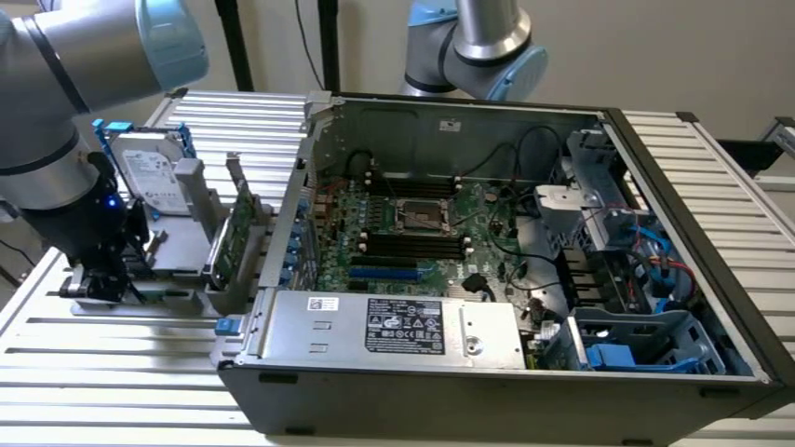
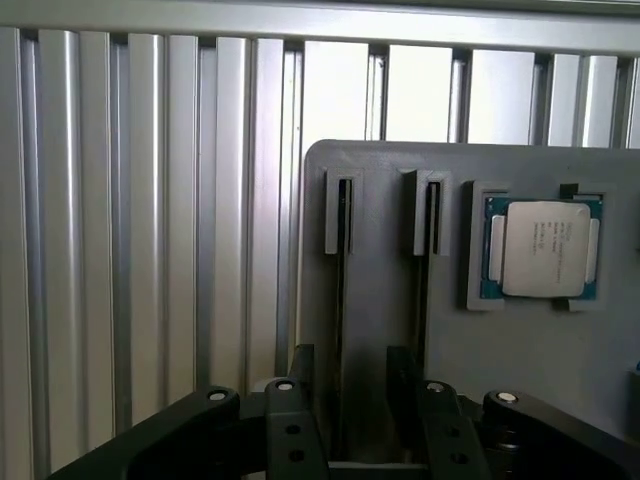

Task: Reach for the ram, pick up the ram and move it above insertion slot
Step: 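Pick up the ram and move it above insertion slot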

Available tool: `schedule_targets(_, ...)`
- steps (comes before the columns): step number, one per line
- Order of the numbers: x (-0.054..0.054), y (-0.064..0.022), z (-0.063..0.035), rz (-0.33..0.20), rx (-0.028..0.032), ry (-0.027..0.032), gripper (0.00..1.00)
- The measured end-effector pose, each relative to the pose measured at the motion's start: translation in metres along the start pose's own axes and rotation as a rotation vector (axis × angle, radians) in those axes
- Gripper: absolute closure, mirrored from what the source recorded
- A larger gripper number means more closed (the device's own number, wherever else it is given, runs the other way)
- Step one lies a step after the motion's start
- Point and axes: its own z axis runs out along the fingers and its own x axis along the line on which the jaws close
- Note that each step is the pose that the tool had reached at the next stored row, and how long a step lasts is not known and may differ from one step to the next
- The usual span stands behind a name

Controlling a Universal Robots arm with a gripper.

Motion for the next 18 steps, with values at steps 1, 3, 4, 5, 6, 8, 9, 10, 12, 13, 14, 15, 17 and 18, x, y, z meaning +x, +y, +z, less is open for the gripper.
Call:
schedule_targets(1, 0.0001, 0.0, 0.001, 0.0, -0.0001, 0.0, 0.58)
schedule_targets(3, 0.0002, 0.0001, 0.0034, 0.0, -0.0002, -0.0001, 0.58)
schedule_targets(4, 0.0003, 0.0001, 0.0044, 0.0, -0.0005, 0.0, 0.58)
schedule_targets(5, 0.0003, 0.0001, 0.0055, 0.0, -0.0008, 0.0, 0.58)
schedule_targets(6, 0.0004, 0.0001, 0.0063, 0.0, -0.0013, 0.0, 0.58)
schedule_targets(8, 0.0004, 0.0002, 0.0078, 0.0, -0.0021, 0.0, 0.58)
schedule_targets(9, 0.0004, 0.0002, 0.0085, 0.0, -0.0024, 0.0, 0.58)
schedule_targets(10, 0.0004, 0.0002, 0.009, 0.0, -0.0026, 0.0, 0.58)
schedule_targets(12, 0.0005, 0.0002, 0.0095, 0.0, -0.0031, 0.0001, 0.6)
schedule_targets(13, 0.0005, 0.0002, 0.0096, 0.0, -0.0032, 0.0001, 0.66)
schedule_targets(14, 0.0005, 0.0002, 0.0096, 0.0, -0.0031, 0.0, 0.73)
schedule_targets(15, 0.0005, 0.0002, 0.0097, 0.0, -0.0031, 0.0001, 0.73)
schedule_targets(17, 0.0005, 0.0001, 0.0098, 0.0, -0.003, -0.0001, 0.78)
schedule_targets(18, 0.0005, 0.0001, 0.0098, 0.0, -0.003, -0.0001, 0.85)
